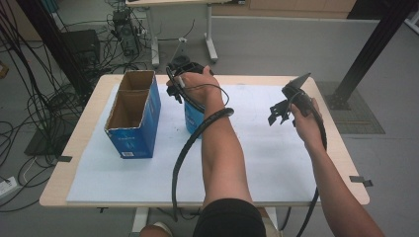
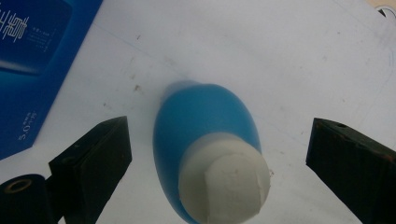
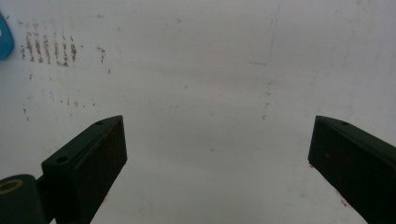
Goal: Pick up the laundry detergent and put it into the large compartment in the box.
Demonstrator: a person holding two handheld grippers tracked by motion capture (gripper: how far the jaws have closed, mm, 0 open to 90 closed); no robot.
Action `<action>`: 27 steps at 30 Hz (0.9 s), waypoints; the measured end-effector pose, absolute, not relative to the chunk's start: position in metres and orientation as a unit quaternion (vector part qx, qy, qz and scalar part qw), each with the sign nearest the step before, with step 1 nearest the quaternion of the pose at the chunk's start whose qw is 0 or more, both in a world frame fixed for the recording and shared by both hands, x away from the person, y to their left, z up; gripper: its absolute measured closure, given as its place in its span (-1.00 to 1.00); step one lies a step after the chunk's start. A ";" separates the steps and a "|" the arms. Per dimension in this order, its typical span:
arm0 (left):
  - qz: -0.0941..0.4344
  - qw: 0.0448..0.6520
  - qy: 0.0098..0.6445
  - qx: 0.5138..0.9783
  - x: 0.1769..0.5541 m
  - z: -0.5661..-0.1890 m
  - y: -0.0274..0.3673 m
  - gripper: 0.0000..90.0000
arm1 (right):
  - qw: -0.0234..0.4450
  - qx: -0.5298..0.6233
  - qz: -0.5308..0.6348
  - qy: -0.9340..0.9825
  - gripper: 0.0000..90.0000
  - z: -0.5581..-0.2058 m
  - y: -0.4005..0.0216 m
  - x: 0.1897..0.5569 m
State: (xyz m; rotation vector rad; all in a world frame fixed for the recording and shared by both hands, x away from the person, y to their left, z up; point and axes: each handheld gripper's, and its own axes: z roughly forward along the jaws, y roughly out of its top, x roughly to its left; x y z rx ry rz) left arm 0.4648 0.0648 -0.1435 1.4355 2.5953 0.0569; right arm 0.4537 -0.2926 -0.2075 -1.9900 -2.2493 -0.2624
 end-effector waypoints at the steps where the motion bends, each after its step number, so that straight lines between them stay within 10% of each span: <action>1: 0.022 0.088 0.872 0.480 0.464 -0.144 0.064 -0.83 | 0.064 -0.658 -0.086 -0.745 -0.90 -0.208 -0.292 0.454; 27: 0.041 0.071 0.891 0.447 0.468 -0.174 0.044 -0.80 | 0.071 -0.654 -0.080 -0.749 -0.90 -0.219 -0.295 0.454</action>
